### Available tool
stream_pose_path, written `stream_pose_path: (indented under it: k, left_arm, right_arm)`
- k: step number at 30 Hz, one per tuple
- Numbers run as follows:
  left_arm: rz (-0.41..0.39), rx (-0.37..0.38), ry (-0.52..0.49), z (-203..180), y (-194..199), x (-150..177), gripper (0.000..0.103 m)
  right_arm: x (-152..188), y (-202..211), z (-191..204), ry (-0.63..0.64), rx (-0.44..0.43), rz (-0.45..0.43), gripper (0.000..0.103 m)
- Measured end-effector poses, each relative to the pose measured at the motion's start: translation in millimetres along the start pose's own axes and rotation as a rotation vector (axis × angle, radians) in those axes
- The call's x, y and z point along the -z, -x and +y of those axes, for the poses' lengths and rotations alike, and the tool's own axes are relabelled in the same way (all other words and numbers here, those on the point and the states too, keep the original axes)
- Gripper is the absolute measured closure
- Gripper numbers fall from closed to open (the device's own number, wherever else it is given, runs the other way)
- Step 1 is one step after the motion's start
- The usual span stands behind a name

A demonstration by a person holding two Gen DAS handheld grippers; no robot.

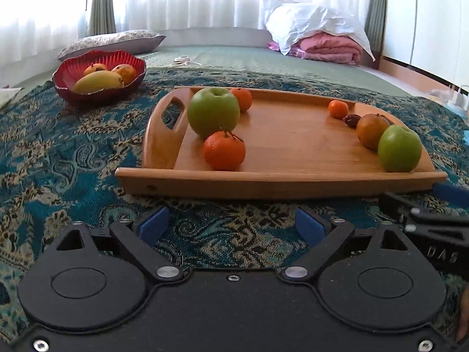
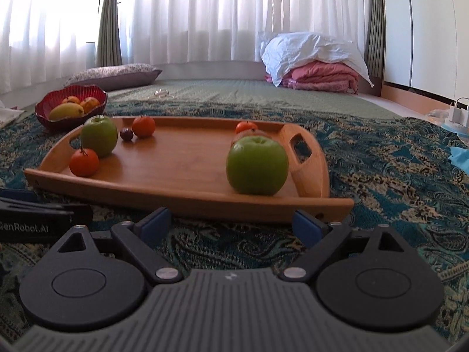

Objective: Organize fruits

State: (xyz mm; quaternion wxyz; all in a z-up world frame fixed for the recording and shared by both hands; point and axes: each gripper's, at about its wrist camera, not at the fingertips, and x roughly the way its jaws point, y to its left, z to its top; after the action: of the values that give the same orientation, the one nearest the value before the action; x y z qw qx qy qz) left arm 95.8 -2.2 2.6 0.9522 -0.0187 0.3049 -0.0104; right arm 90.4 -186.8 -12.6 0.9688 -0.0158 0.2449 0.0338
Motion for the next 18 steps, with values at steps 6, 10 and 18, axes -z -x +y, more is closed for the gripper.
stream_pose_path:
  k: [6,10,18]
  left_arm:
    - [0.006,-0.021,-0.031,-4,-6,4,0.004]
    - [0.006,-0.024,-0.022,-4,-7,5,0.002]
    - [0.004,-0.009,-0.018,-1,-9,7,0.000]
  right_arm:
    - [4,-7,3,0.017,0.003,0.033,0.005]
    - [2,-13,1,-0.006,0.003,0.075,0.000]
    - [3,-14,1,-0.011,0.007,0.079,0.000]
